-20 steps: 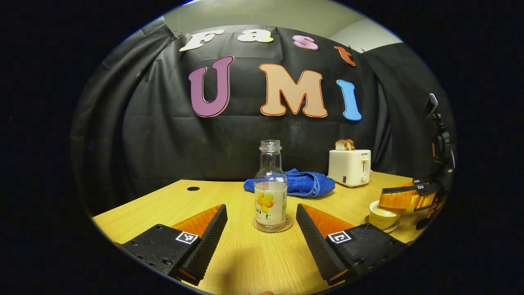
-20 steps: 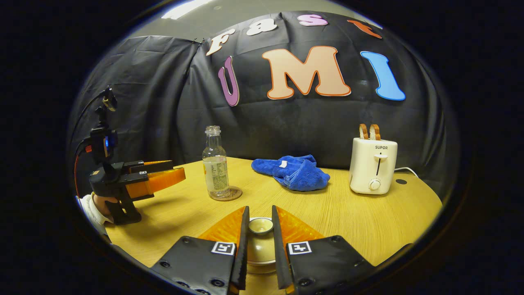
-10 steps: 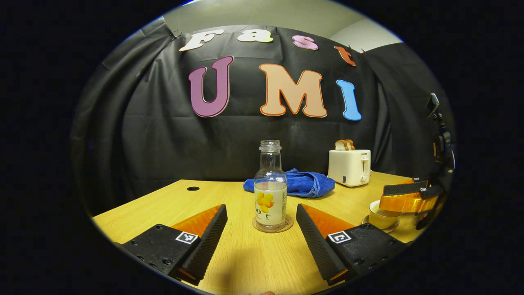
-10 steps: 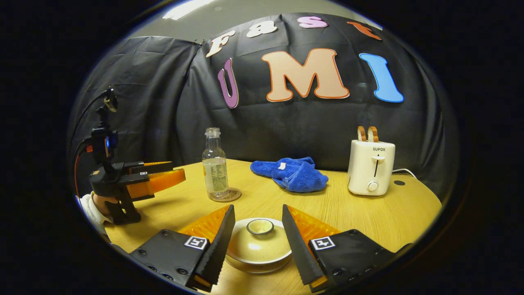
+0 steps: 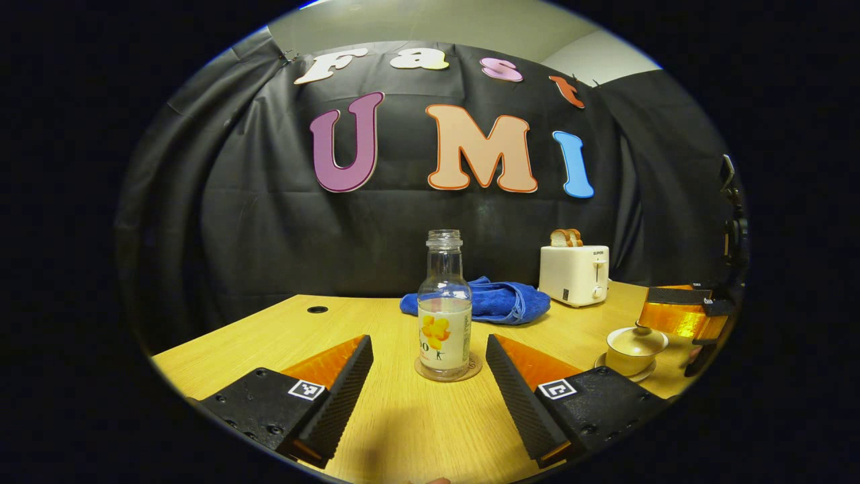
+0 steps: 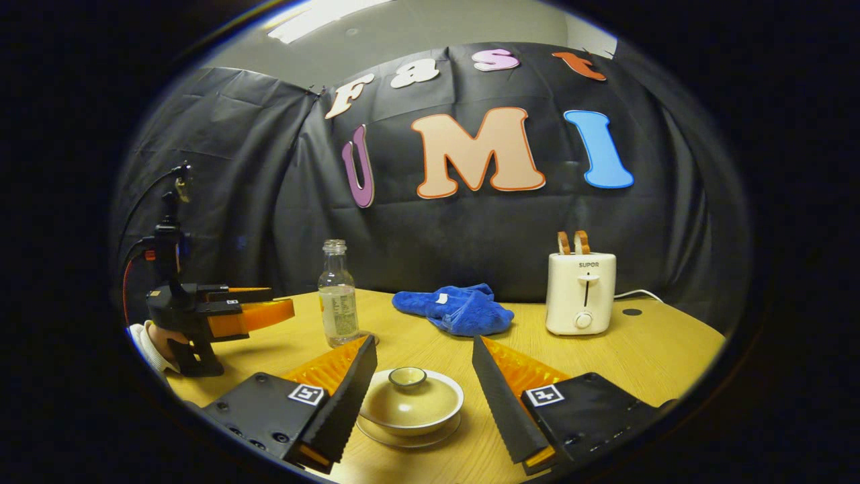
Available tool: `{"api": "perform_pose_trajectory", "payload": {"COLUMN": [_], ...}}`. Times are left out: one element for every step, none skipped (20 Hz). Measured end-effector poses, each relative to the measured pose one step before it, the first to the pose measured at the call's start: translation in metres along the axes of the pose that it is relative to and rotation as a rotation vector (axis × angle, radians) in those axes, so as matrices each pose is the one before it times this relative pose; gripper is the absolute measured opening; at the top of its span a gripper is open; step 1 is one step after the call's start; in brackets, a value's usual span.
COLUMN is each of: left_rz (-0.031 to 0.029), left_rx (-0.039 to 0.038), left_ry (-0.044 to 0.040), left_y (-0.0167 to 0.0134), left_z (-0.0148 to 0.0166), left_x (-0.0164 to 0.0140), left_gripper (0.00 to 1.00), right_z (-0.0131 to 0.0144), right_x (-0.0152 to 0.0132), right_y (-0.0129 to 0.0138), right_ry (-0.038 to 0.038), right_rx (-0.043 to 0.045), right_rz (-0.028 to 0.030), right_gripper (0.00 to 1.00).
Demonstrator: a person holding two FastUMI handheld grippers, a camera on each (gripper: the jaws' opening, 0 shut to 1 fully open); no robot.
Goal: Open the teacup lid with one hand, grasp the water bottle and pour water into the teacup with the other hand; after pouring, place the water bottle on the coaster and then close the teacup lid.
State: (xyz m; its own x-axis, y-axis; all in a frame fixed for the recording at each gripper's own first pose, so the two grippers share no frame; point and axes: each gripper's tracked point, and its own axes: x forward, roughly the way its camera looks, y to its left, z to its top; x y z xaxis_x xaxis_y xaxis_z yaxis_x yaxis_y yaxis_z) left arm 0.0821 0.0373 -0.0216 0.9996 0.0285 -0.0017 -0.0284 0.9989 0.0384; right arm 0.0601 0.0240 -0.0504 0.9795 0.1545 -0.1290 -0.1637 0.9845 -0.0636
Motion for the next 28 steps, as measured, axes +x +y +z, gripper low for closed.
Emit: {"api": "perform_pose_trajectory", "payload": {"left_rz": [0.00299, 0.00935, 0.01338, 0.01288, 0.01112, 0.00986, 0.00837, 0.00930, 0.01168, 0.01452, 0.02045, 0.01800, 0.01785, 0.01590, 0.01440, 0.01208, 0.01111, 0.01204, 0.01077, 0.00760, 0.00176, 0.00053, 0.00062, 0.00059, 0.00040, 0.00152, 0.00446, 0.00544], "left_rx": [0.00003, 0.00023, -0.00051, 0.00059, 0.00033, 0.00013, -0.00007, 0.00018, 0.00018, 0.00086, -0.00028, 0.00069, 0.00047, 0.00006, 0.00086, 0.00000, 0.00064, 0.00009, -0.00011, 0.00053, -0.00017, 0.00072, -0.00103, 0.00075, -0.00041, 0.00039, 0.00027, 0.00007], "left_ry": [-0.00008, 0.00117, 0.00033, 0.00027, 0.00031, 0.00026, 0.00054, 0.00036, -0.00132, -0.00097, -0.00031, 0.00131, 0.00035, -0.00009, -0.00017, 0.00206, -0.00017, -0.00011, 0.00093, -0.00011, 0.00049, 0.00069, -0.00091, 0.00083, 0.00008, -0.00106, 0.00048, 0.00079], "left_y": [0.00041, 0.00200, 0.00277, 0.00226, 0.00154, 0.00122, 0.00101, 0.00101, 0.00259, 0.00283, 0.00375, 0.00360, 0.00298, 0.00246, 0.00313, 0.00205, 0.00181, 0.00275, 0.00248, 0.00159, -0.00007, -0.00093, -0.00106, -0.00042, 0.00006, 0.00014, 0.00139, 0.00067], "left_z": [-0.00001, -0.00024, 0.00046, -0.00009, -0.00035, 0.00015, -0.00019, -0.00046, 0.00076, 0.00013, 0.00012, -0.00063, 0.00003, 0.00009, 0.00064, -0.00103, 0.00056, -0.00041, 0.00014, -0.00030, 0.00050, -0.00103, 0.00022, -0.00031, 0.00019, 0.00072, -0.00003, -0.00012], "left_x": [-0.00071, 0.00009, -0.00075, -0.00027, -0.00048, -0.00055, -0.00099, -0.00067, -0.00194, -0.00243, -0.00143, -0.00039, -0.00123, -0.00052, -0.00100, -0.00010, -0.00034, -0.00015, -0.00019, -0.00041, -0.00004, -0.00064, 0.00005, 0.00019, 0.00019, -0.00036, -0.00046, -0.00054], "left_gripper": [0.98, 0.99, 0.99, 0.99, 0.99, 0.99, 0.99, 0.99, 0.99, 0.99, 0.99, 0.99, 0.99, 0.99, 0.99, 0.99, 0.99, 0.99, 0.99, 0.99, 0.99, 0.99, 0.99, 0.99, 0.99, 0.98, 0.99, 1.00], "right_z": [0.00055, 0.00112, 0.00141, 0.00045, 0.00079, 0.00005, 0.00086, 0.00080, 0.00108, 0.00013, -0.00028, 0.00076, 0.00006, 0.00019, 0.00039, -0.00013, -0.00067, 0.00080, 0.00022, -0.00005, -0.00048, 0.00052, -0.00035, 0.00038, 0.00015, -0.00029, 0.00000, 0.00035], "right_x": [-0.00193, -0.00376, -0.00422, -0.00402, -0.00402, -0.00305, -0.00228, -0.00307, -0.00250, -0.00155, -0.00187, -0.00106, -0.00048, -0.00037, -0.00046, 0.00034, -0.00012, -0.00072, -0.00110, -0.00026, 0.00108, 0.00044, -0.00071, -0.00002, -0.00020, 0.00063, -0.00001, -0.00019], "right_y": [-0.00625, -0.00759, -0.00885, -0.01086, -0.00883, -0.01039, -0.00968, -0.00920, -0.00907, -0.01055, -0.00747, -0.00511, -0.00203, -0.00131, -0.00288, -0.00423, -0.00461, -0.00129, 0.00117, 0.00019, -0.00019, 0.00033, -0.00049, 0.00029, -0.00020, -0.00012, -0.00006, 0.00003], "right_ry": [-0.00325, -0.00147, -0.00324, -0.00138, -0.00262, -0.00119, -0.00229, -0.00164, -0.00161, -0.00246, -0.00242, -0.00112, -0.00030, -0.00016, -0.00108, 0.00046, -0.00166, -0.00064, 0.00000, 0.00026, 0.00056, -0.00074, 0.00019, -0.00034, 0.00046, -0.00006, 0.00004, 0.00034], "right_rx": [-0.00321, -0.00068, -0.00168, -0.00156, -0.00112, -0.00128, -0.00144, -0.00145, -0.00170, -0.00192, -0.00196, -0.00108, -0.00074, -0.00075, 0.00001, -0.00135, -0.00053, -0.00008, -0.00009, -0.00034, 0.00039, -0.00049, 0.00048, -0.00045, 0.00040, -0.00027, 0.00017, -0.00025], "right_rz": [-0.02909, -0.03575, -0.04284, -0.04722, -0.04453, -0.04321, -0.04177, -0.03964, -0.04748, -0.04851, -0.04348, -0.02975, -0.01609, -0.00985, -0.01242, -0.01815, -0.02155, -0.00818, -0.00003, 0.00092, 0.00005, 0.00018, -0.00006, 0.00017, -0.00010, 0.00022, 0.00004, 0.00002], "right_gripper": [0.92, 0.90, 0.87, 0.92, 0.96, 0.92, 0.87, 0.96, 0.96, 0.92, 0.92, 0.96, 0.87, 0.87, 0.96, 0.95, 0.93, 0.92, 0.92, 0.91, 0.90, 0.88, 0.87, 0.92, 0.96, 0.96, 0.96, 0.96]}}
